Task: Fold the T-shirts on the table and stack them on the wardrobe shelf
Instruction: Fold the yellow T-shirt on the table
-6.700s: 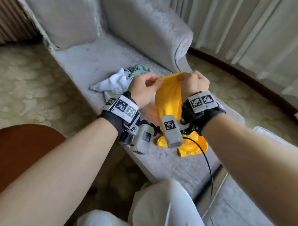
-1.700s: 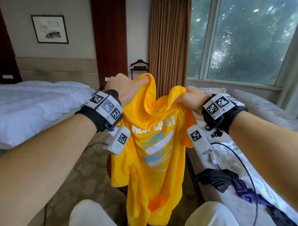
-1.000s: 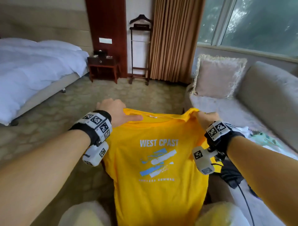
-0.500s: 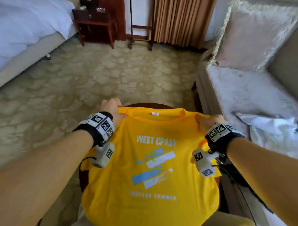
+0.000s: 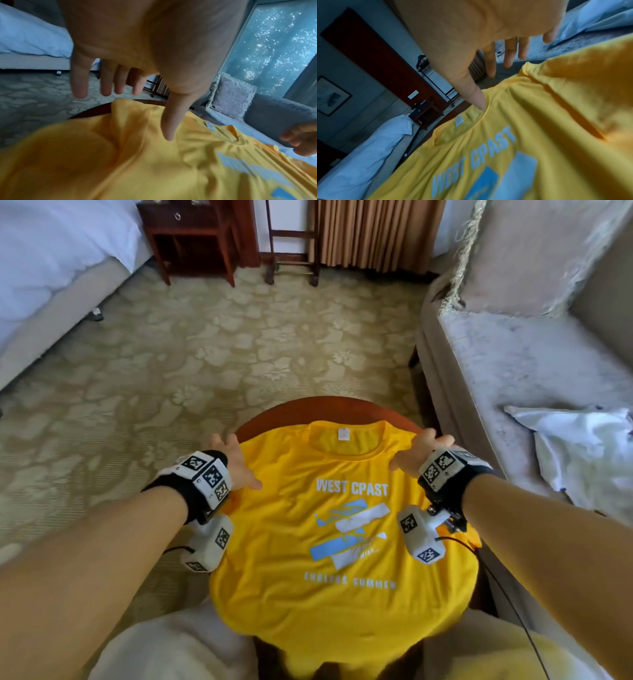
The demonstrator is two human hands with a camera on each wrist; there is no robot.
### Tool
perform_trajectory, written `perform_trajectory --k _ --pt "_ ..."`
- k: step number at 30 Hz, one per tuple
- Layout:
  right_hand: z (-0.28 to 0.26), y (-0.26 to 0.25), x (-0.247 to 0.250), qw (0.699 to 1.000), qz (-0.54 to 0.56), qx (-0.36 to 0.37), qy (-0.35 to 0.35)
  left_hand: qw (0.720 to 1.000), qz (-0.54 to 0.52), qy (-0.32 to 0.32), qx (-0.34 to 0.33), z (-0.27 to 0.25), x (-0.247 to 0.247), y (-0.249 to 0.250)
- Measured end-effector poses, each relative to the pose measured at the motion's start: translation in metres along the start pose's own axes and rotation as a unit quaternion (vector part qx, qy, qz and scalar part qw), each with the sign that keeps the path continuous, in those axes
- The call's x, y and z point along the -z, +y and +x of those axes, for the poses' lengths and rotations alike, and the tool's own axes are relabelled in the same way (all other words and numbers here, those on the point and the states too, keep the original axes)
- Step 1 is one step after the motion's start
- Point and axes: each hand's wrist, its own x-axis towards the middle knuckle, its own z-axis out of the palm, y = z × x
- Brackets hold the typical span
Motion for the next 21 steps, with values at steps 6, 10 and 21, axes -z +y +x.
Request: perform_trajectory --k 6,10,21 --pt "-0.035 0.016 -0.037 0.986 -0.097 0.055 -0.127 0.997 -0.056 0.005 0.046 -0.018 -0.033 -0.022" --pt "-0.031 0.017 -0.043 0.988 -0.065 0.066 -0.122 0.989 -0.107 0.075 0.071 -0.006 -0.019 -0.041" --pt "0.007 0.014 -0.031 0.999 0.007 -0.01 -0.034 0.968 -0.182 0.132 0.114 -0.009 0.011 -0.034"
